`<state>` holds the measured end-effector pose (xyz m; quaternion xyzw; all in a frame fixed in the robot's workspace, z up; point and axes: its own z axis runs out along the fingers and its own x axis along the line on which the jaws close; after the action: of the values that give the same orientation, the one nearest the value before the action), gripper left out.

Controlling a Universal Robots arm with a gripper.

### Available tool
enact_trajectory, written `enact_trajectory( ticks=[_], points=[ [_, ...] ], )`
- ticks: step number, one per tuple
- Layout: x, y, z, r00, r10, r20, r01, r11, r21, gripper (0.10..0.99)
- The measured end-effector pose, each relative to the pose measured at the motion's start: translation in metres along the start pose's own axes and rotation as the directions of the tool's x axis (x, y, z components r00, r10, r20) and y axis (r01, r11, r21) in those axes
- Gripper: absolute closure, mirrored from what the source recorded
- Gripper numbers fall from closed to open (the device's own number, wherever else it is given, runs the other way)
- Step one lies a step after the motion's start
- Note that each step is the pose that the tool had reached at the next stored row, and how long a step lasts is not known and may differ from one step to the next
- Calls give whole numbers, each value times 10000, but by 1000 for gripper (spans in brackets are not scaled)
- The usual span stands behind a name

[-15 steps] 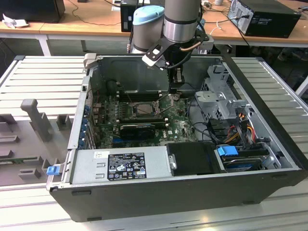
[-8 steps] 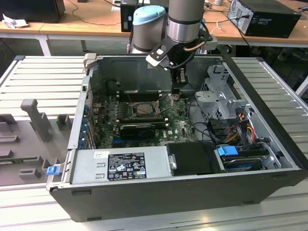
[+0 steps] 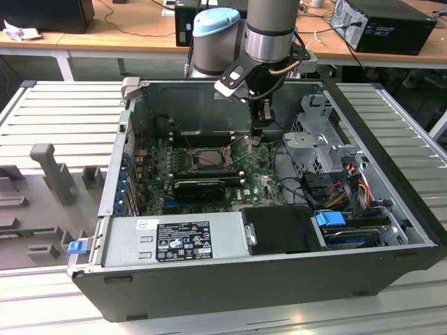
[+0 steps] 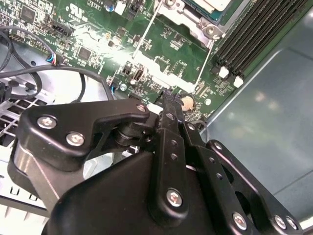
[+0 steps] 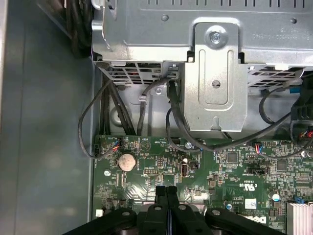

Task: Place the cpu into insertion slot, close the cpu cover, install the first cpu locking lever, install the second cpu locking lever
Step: 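Close the cpu cover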

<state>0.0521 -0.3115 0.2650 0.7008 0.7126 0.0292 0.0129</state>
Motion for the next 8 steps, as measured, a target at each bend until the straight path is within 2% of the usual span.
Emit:
enact_trajectory(
  ticks=[8],
  points=[
    [-6,23,13,10000,1,-7,-1,10000,-1,980]
  ],
)
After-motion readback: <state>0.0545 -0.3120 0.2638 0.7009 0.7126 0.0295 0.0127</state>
